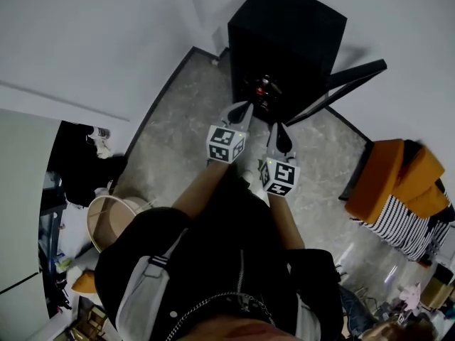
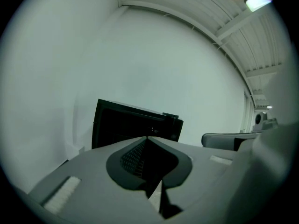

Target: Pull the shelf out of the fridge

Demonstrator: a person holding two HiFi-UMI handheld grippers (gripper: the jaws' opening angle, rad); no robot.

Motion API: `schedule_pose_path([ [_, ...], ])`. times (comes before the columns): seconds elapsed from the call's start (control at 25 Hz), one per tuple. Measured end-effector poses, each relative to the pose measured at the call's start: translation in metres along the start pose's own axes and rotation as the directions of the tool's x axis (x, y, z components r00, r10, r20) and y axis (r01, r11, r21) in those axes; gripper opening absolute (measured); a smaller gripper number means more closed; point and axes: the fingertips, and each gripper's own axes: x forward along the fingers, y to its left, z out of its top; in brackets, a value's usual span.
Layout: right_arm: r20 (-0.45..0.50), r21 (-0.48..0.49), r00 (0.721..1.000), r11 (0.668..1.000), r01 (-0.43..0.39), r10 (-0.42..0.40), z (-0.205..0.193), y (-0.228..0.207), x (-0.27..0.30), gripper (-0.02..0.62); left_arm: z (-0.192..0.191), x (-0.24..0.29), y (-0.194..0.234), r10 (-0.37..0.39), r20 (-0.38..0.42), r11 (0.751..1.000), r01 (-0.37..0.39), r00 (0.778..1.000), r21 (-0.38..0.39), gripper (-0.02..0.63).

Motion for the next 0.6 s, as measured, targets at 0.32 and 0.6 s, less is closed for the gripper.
schedule_pose_path([
  [0.32,-0.009,-0.024,1.0,1.0,0.007,-0.008,0.01,-0.017,0.036,0.002,0.003,0.066,0.044,-0.012,0.07,0.99,0.021,0.997,-0.139,0.011],
  [0.6,-0.028,-0.048,1.0,0.999,0.005,-0.006,0.02,-0.021,0.068,0.002,-0.006,0.119,0.084,0.02,0.054,0.984,-0.01,0.998,-0.176,0.011],
])
